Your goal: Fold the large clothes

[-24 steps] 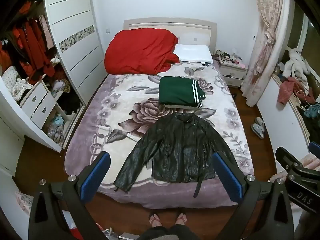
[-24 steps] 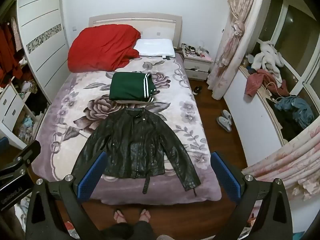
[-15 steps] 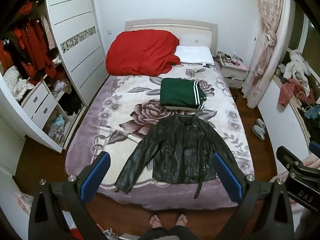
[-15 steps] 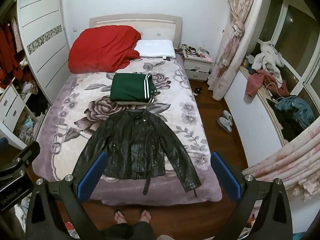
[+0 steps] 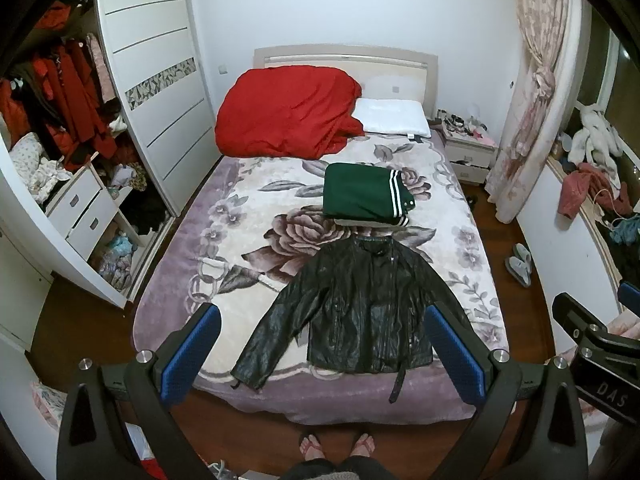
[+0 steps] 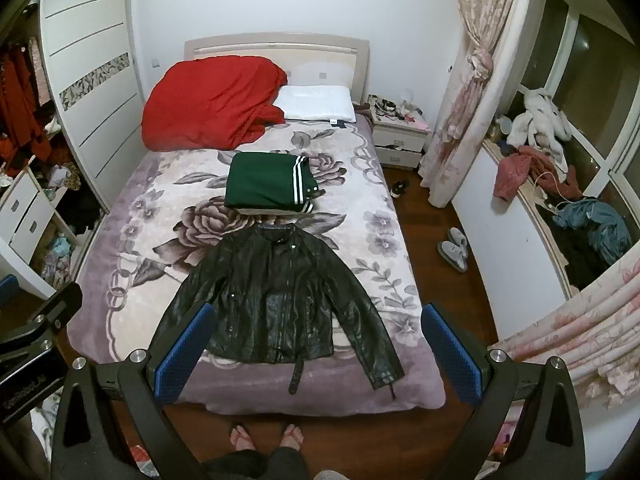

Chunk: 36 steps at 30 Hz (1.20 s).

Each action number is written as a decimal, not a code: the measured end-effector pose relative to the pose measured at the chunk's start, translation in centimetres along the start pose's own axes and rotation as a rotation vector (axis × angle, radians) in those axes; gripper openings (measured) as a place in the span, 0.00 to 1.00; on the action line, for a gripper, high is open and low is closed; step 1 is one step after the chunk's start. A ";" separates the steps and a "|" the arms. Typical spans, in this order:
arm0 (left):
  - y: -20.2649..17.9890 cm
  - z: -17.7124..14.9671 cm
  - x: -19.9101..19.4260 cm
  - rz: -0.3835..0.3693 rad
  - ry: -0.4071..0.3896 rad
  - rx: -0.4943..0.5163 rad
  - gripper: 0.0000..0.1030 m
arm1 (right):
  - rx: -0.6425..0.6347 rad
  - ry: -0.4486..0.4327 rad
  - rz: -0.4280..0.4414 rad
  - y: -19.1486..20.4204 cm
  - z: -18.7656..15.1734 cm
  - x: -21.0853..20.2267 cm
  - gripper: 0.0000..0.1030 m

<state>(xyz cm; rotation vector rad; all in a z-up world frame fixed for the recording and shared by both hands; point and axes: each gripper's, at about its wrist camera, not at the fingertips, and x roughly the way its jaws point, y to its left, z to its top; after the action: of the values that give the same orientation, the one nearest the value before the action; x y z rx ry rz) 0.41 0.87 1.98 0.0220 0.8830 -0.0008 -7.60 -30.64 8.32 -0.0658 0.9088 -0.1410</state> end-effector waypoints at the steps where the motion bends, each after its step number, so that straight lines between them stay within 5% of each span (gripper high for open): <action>1: 0.0 0.1 0.0 -0.001 -0.001 -0.001 1.00 | 0.002 -0.001 0.000 0.0 0.0 0.0 1.00; 36: -0.4 1.1 -0.6 -0.002 -0.024 0.000 1.00 | 0.015 -0.028 0.006 0.1 3.1 -2.9 1.00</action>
<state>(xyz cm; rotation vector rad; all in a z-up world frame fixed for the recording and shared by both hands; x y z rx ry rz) 0.83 0.48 3.16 0.0211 0.8588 -0.0026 -6.89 -30.11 12.47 -0.0511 0.8798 -0.1405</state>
